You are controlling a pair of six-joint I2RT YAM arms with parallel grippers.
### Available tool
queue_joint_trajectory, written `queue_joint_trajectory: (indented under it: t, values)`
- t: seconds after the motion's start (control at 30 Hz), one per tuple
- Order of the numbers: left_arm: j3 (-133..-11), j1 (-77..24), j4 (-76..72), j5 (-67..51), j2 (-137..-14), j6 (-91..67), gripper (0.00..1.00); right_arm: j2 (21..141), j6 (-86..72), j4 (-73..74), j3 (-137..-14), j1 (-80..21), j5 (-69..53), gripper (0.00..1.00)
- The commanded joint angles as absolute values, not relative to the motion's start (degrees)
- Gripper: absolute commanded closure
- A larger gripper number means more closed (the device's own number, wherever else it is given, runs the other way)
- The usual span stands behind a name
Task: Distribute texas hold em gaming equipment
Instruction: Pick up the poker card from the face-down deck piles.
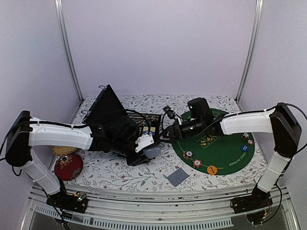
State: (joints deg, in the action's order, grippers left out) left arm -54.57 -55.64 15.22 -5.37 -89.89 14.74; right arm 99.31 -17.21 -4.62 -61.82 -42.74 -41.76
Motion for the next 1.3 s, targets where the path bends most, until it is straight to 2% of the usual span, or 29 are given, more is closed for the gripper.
queue_joint_trajectory:
  t: [0.0,0.5,0.7,0.87,1.03,1.27]
  values:
    - [-56.38,-54.98,13.87,-5.53,-88.52,14.54,0.48,101.86,-19.02,-9.49,-61.53,-43.9,-45.19,0.01]
    - [-56.87,-54.96,12.96,-5.84,-88.33,14.79,0.48,107.26,-17.96,-10.37,-63.63,-46.51,-44.23,0.04]
    - [-56.65,-54.93,13.5,-5.69,-88.15,14.95,0.48,104.99,-15.41,-5.91,-63.67,-46.44,-40.64,0.15]
    - [-56.66,-54.93,13.73,-5.55,-88.75,14.92,0.48,103.75,-13.49,-0.53,-64.42,-45.81,-38.66,0.28]
    - [-56.62,-54.93,13.99,-5.56,-88.78,14.98,0.48,101.93,-11.95,1.98,-64.63,-45.64,-37.85,0.32]
    - [-56.59,-54.93,14.01,-5.47,-89.02,15.01,0.48,99.79,-10.21,5.94,-65.74,-45.62,-37.01,0.42]
